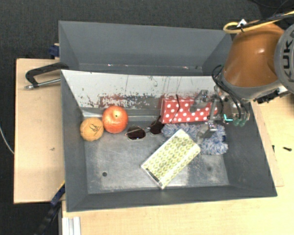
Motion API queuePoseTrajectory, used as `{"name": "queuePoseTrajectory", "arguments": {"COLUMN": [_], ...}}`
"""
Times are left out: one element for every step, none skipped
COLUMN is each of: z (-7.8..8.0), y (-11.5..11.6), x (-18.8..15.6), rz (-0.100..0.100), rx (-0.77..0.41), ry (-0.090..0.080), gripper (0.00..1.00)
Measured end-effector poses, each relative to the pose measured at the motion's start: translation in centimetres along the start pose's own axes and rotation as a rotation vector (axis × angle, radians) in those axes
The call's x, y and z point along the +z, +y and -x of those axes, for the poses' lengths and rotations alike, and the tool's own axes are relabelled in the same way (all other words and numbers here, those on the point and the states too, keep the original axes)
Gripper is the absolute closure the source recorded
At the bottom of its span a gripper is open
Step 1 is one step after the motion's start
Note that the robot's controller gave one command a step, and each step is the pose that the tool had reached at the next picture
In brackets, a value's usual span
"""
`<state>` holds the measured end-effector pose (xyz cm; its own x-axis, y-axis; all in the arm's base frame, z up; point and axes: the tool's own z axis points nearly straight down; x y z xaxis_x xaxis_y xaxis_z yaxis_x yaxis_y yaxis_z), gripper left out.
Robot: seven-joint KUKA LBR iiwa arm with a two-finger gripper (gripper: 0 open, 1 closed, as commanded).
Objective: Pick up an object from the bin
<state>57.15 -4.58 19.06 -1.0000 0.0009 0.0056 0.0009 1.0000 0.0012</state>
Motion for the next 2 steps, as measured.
{"name": "queuePoseTrajectory", "arguments": {"z": [0.2,-0.9], "y": [0.0,2.1], "x": [-0.4,5.5], "rz": [-0.001,-0.003], "rx": [-0.001,-0.220], "ry": [-0.008,-0.013], "gripper": [0.00,0.00]}}
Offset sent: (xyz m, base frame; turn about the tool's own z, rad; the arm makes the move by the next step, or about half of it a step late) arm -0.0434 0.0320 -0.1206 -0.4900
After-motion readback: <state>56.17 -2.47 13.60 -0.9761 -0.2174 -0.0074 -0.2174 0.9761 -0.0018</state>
